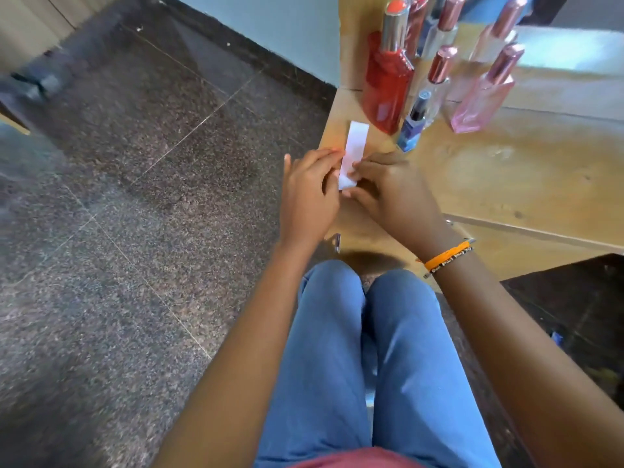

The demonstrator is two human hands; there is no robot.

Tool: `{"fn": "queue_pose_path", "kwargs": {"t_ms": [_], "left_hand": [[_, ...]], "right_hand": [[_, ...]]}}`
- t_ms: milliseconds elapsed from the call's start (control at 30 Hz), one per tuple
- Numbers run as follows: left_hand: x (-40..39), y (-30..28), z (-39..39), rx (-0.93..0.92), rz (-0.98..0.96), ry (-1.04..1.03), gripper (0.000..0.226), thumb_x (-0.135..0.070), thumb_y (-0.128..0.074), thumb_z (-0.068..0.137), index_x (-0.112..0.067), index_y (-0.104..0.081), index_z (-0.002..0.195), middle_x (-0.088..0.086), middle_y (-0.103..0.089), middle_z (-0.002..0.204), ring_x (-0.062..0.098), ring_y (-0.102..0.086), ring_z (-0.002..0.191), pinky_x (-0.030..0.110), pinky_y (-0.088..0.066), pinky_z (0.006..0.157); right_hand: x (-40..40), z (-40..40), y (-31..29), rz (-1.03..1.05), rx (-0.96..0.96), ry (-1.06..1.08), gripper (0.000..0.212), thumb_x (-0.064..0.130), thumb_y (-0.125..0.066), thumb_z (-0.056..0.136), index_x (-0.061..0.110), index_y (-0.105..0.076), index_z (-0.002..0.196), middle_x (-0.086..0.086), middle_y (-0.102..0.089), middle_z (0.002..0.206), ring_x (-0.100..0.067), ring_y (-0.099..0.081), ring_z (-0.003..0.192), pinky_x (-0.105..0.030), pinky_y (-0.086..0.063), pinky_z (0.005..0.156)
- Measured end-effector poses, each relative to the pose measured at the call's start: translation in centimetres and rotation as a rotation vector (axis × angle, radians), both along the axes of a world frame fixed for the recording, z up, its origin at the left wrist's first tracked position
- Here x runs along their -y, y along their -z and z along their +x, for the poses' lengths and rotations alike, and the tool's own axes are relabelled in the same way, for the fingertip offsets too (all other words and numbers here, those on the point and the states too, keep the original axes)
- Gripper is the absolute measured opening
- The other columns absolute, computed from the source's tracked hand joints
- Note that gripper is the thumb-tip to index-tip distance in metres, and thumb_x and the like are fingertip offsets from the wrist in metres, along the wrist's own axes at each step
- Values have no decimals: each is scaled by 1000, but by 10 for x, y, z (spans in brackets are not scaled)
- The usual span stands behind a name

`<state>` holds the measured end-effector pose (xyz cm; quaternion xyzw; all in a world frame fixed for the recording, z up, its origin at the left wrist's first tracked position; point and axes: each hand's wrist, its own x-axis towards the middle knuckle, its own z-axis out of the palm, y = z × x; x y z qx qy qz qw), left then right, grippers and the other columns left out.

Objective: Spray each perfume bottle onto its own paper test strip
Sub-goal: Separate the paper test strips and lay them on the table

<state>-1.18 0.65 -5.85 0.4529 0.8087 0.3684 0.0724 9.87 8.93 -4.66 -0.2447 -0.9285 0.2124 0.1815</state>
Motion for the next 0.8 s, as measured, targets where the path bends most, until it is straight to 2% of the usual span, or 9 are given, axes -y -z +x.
{"fn": "queue_pose_path", "kwargs": {"t_ms": [133,200,333,467,533,633,733,800], "left_hand": [[1,-1,1,16,-19,-3,34,-7,-50,89,-14,-62,120,3,-61,124,18,-52,117,43,-10,118],[1,-1,1,14,-19,-8,33,-7,-51,89,-14,-63,119,3,-61,123,18,-53,116,46,-13,117],[-2,-1,3,37,17,-39,32,-7,-51,88,-14,-65,116,3,-63,120,19,-55,112,44,-14,117],[-4,0,7,61,68,-83,30,-5,-51,89,-13,-67,112,2,-65,117,17,-57,110,45,-16,116],[-5,1,8,53,76,-94,27,-6,-51,89,-12,-68,110,3,-66,115,17,-58,109,49,-19,115],[-6,3,9,47,86,-92,26,-10,-51,90,-10,-68,110,4,-66,114,19,-58,109,52,-23,112],[-8,3,11,33,89,-97,26,-12,-53,88,-9,-67,111,5,-66,113,20,-57,109,53,-25,110],[-8,3,13,25,83,-113,27,-11,-55,87,-11,-67,111,4,-65,115,20,-56,110,51,-23,113]], "right_hand": [[-3,-1,-2,10,-5,-9,26,21,-47,96,8,-68,103,-14,-71,101,-34,-63,94,-45,-49,79],[-2,-1,-1,28,-36,18,27,21,-45,98,8,-68,103,-14,-71,100,-32,-63,92,-43,-50,77],[-6,-3,-1,-44,-140,75,18,15,-55,92,6,-70,93,-13,-72,90,-29,-63,81,-41,-50,71],[-11,-4,0,-275,-206,171,8,12,-66,84,7,-72,83,-10,-73,82,-25,-65,77,-40,-51,75],[-12,-5,0,-397,-251,212,4,12,-71,81,8,-73,80,-4,-73,82,-16,-65,77,-27,-51,76],[-14,-4,-3,-569,-302,232,5,8,-74,76,3,-73,79,-3,-70,79,-3,-60,69,-8,-43,67],[-15,-1,-6,-663,-356,224,5,6,-74,77,2,-72,79,-5,-70,79,-4,-61,71,-9,-45,67],[-15,1,-6,-644,-378,223,2,5,-72,79,5,-72,80,-2,-69,79,4,-59,68,-7,-44,66]]}}
